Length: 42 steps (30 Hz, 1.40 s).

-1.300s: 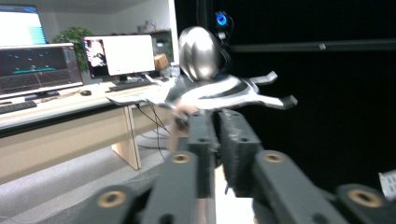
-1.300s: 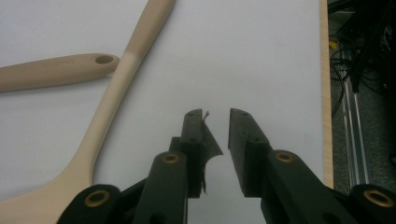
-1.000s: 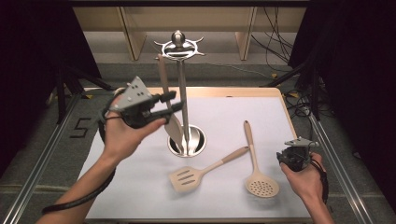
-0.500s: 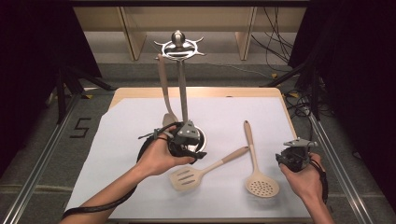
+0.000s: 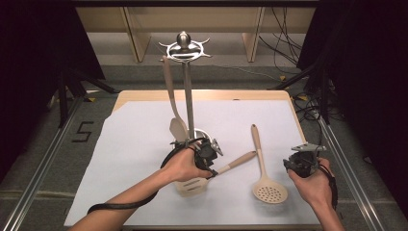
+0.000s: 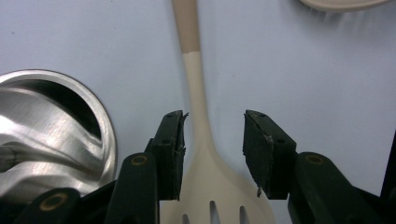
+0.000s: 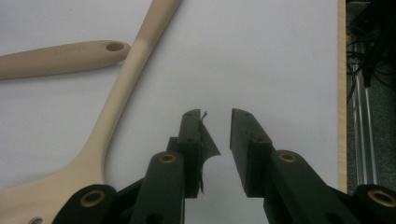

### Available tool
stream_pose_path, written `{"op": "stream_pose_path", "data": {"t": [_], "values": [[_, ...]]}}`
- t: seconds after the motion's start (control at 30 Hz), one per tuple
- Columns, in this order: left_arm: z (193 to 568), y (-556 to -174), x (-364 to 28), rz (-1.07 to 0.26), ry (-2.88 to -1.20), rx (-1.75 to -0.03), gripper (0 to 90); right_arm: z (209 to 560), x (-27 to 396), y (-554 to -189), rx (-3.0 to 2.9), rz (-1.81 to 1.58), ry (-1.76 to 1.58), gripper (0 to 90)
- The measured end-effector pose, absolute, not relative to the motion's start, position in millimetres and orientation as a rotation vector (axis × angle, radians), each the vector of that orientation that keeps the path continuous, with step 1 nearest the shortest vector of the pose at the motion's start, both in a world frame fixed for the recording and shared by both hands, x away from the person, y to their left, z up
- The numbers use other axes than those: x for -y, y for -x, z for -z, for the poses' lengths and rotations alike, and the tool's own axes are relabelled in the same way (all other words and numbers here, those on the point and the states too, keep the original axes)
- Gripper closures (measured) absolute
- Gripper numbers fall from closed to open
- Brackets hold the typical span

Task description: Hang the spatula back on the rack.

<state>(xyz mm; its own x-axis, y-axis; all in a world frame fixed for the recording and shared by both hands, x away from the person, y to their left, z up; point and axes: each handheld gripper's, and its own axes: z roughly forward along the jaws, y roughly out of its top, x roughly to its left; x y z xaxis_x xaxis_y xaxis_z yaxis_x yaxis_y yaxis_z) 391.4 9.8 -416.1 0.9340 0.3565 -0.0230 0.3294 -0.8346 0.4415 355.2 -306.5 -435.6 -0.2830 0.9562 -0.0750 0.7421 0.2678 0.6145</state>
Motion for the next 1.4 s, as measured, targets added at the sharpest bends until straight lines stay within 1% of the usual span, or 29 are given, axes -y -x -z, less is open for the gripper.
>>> {"op": "stream_pose_path", "data": {"t": [0.07, 0.4, 0.67, 0.93, 0.97, 1.1, 1.17, 1.33, 1.4], "values": [[419.3, -391.2, -6.2, -0.056, -2.649, -0.514, 58.4, 436.6, 306.8, -356.3, -2.093, -0.664, -1.508, 74.7], [443.2, -402.5, 3.6, -0.032, -2.704, -0.538, 58.5, 436.5, 305.2, -355.5, -2.091, -0.661, -1.521, 74.7], [456.8, -402.5, 7.5, -0.077, -2.758, -0.549, 58.2, 437.1, 306.5, -356.6, -2.119, -0.663, -1.497, 74.7], [460.0, -402.4, 9.9, -0.067, -2.78, -0.556, 58.7, 438.1, 305.3, -356.5, -2.098, -0.663, -1.503, 74.8], [459.9, -402.9, 10.0, -0.061, -2.784, -0.557, 59.3, 438.2, 305.2, -356.5, -2.099, -0.663, -1.505, 74.8], [459.2, -405.6, 8.7, -0.026, -2.796, -0.595, 69.4, 437.3, 306.2, -356.5, -2.111, -0.659, -1.504, 74.9], [458.6, -405.5, 8.0, -0.02, -2.8, -0.619, 71.9, 437.1, 306.3, -356.1, -2.117, -0.662, -1.499, 75.0], [458.3, -399.3, 13.0, -0.082, -2.835, -0.659, 73.5, 437.6, 305.9, -354.8, -2.102, -0.667, -1.521, 75.1], [457.1, -398.4, 12.0, -0.081, -2.856, -0.674, 74.0, 436.5, 307.1, -354.1, -2.102, -0.658, -1.509, 75.1]]}}
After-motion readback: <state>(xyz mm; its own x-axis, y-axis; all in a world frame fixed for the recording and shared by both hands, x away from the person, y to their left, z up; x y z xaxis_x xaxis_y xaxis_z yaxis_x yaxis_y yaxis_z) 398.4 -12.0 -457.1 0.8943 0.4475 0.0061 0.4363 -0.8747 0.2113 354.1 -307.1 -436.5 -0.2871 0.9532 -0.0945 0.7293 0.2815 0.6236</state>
